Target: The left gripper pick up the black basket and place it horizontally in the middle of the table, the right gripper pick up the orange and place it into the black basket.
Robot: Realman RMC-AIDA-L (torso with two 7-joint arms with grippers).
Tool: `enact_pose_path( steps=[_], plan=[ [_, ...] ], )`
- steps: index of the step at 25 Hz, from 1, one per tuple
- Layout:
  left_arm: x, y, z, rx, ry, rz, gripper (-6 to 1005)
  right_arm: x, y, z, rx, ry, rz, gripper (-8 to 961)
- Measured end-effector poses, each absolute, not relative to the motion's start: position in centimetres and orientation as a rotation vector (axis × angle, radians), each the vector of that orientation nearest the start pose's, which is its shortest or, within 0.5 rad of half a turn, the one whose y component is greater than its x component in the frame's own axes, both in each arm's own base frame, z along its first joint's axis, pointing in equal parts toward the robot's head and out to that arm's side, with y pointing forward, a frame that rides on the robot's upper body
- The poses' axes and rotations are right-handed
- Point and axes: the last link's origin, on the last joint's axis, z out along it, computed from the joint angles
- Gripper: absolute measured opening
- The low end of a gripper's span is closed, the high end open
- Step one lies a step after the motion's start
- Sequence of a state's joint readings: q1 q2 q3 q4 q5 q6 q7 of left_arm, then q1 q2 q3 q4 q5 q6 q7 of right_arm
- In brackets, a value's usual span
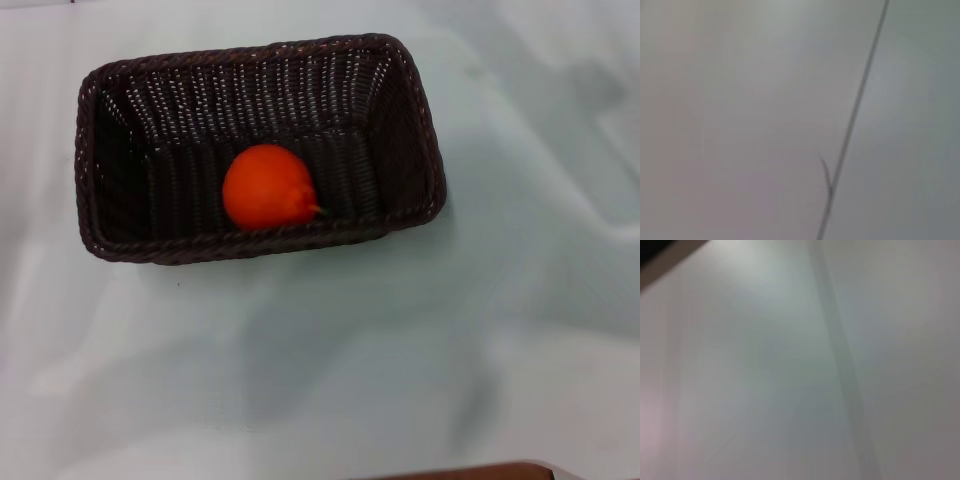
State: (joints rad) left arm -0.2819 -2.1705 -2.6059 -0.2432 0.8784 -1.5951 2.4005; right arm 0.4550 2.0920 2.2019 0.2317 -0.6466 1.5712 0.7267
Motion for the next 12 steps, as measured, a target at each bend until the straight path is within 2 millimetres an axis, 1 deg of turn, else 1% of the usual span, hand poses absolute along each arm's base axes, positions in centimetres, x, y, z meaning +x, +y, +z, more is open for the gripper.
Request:
enact_pose_path(
  steps=[3, 6, 8, 12],
  plan=[
    [-33.8, 26.2, 5.1, -1.320, -0.545, -1.205, 579, 29.3, 32.2, 5.4, -0.383, -1.464, -1.343, 934],
    [-34.2, 25.3, 5.0, -1.298, -0.509, -1.161, 578, 31.1, 31.5, 5.8, -0.421, -1.396, -1.491, 944],
    [-34.2, 25.2, 4.9, -1.296, -0.499, -1.150, 578, 31.8, 31.4, 5.9, -0.452, -1.374, -1.534, 943],
    [-34.3, 24.8, 4.7, -1.268, -0.495, -1.127, 578, 32.3, 31.4, 5.7, -0.489, -1.377, -1.555, 943]
  ],
)
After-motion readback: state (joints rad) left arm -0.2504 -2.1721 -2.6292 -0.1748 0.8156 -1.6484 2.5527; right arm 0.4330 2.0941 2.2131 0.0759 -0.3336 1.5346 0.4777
